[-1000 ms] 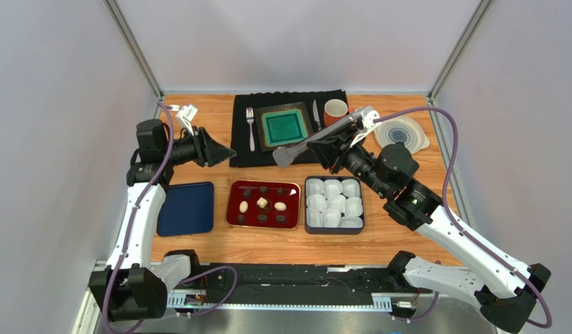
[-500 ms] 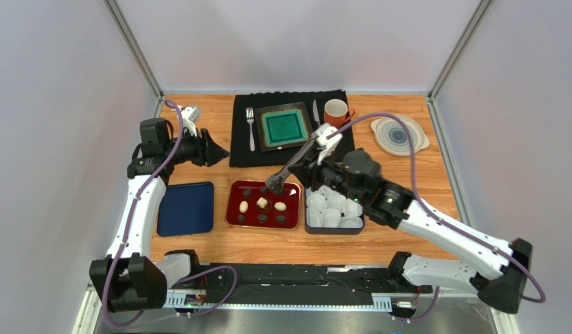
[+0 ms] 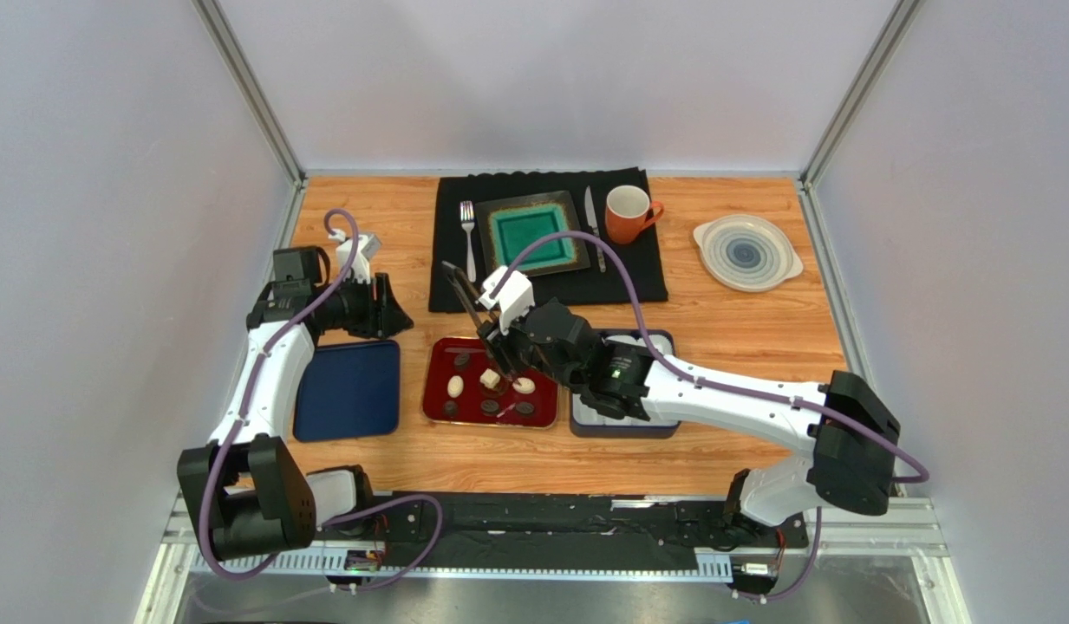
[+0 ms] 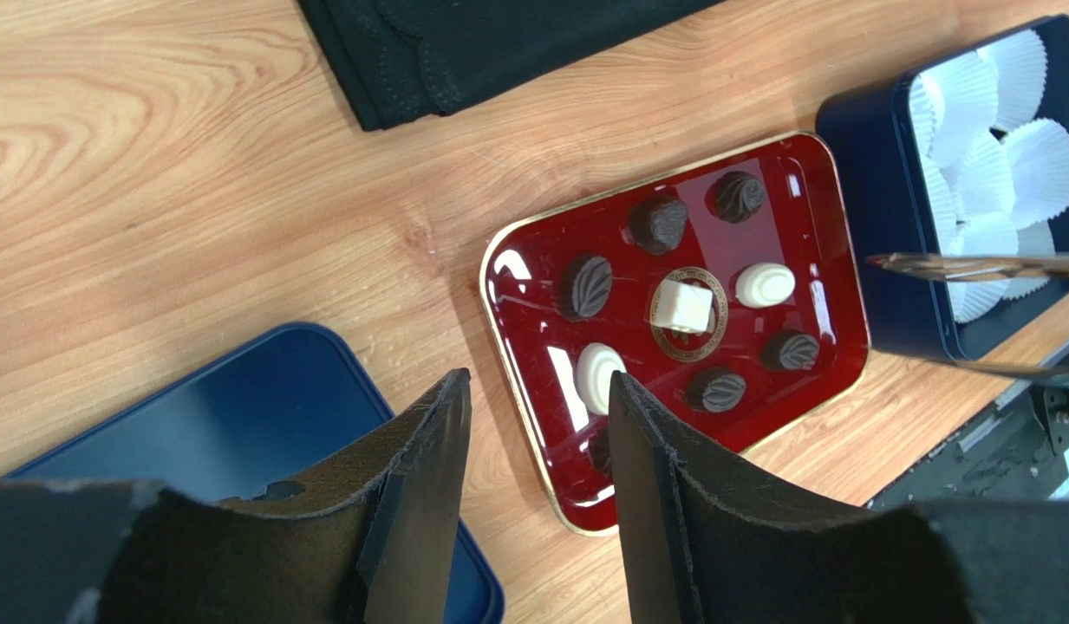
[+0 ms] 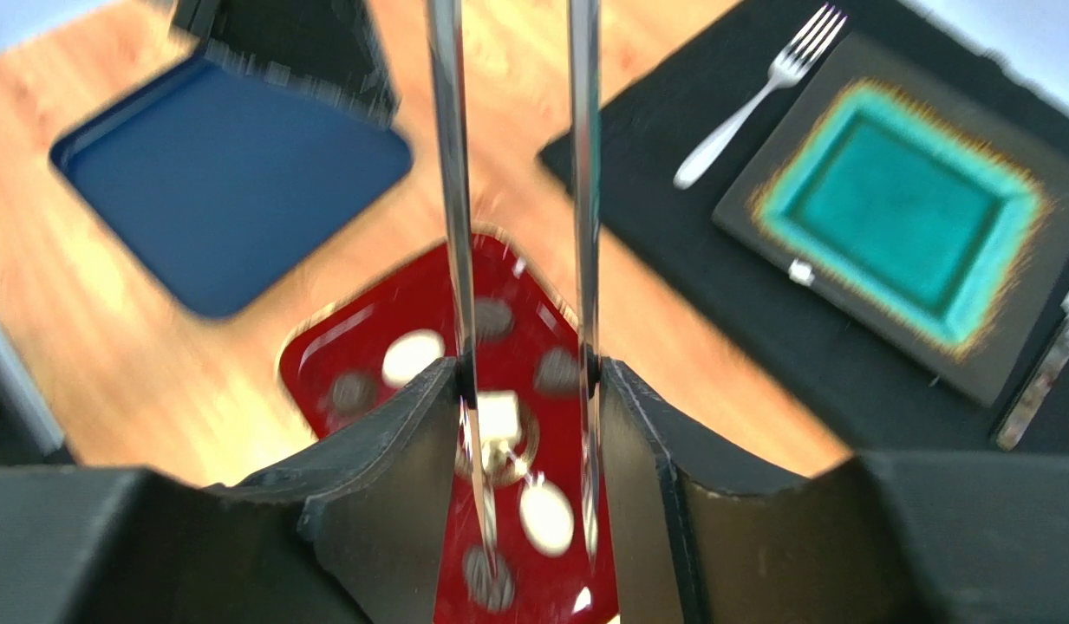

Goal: Pack the chocolate

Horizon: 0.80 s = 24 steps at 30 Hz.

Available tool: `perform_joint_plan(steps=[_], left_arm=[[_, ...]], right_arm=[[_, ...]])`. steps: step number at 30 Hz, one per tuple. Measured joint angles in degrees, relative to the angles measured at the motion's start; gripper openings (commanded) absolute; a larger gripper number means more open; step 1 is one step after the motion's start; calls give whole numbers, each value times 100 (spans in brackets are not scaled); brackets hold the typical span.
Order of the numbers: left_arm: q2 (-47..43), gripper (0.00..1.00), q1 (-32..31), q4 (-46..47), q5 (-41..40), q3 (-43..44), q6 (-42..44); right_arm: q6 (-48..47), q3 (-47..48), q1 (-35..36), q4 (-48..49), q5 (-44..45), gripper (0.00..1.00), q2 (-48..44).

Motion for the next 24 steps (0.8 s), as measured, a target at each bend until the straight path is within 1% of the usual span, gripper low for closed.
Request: perform_joint_plan(steps=[5,7,10,13,16,19,22,24], left_arm=[[-85,52,0,-20,192,-61,138],[-94,53,2,-42,343,-87,146],[-101,53,2,-37,588,-96,96],[-120,54,-9,149,811,-98,-101],[-92,53,-144,452,920,-94,-389],[81,53,-468,656,1014,-81,-688],[236,53,-702,682,1071,-81,-881],[225,53,-688,595,1047,-46,-874]], right_arm=[[-105,109,4,584,247,35,256],[-120,111,13,726,286,35,330],[-133,118,33,874,291,31,428],[-133,144,59,966,267,30,509],[-116,188,92,1075,214,29,577],[-33,334,157,1117,151,28,710],[9,483,229,1104,133,25,820],[9,555,249,992,184,25,828]])
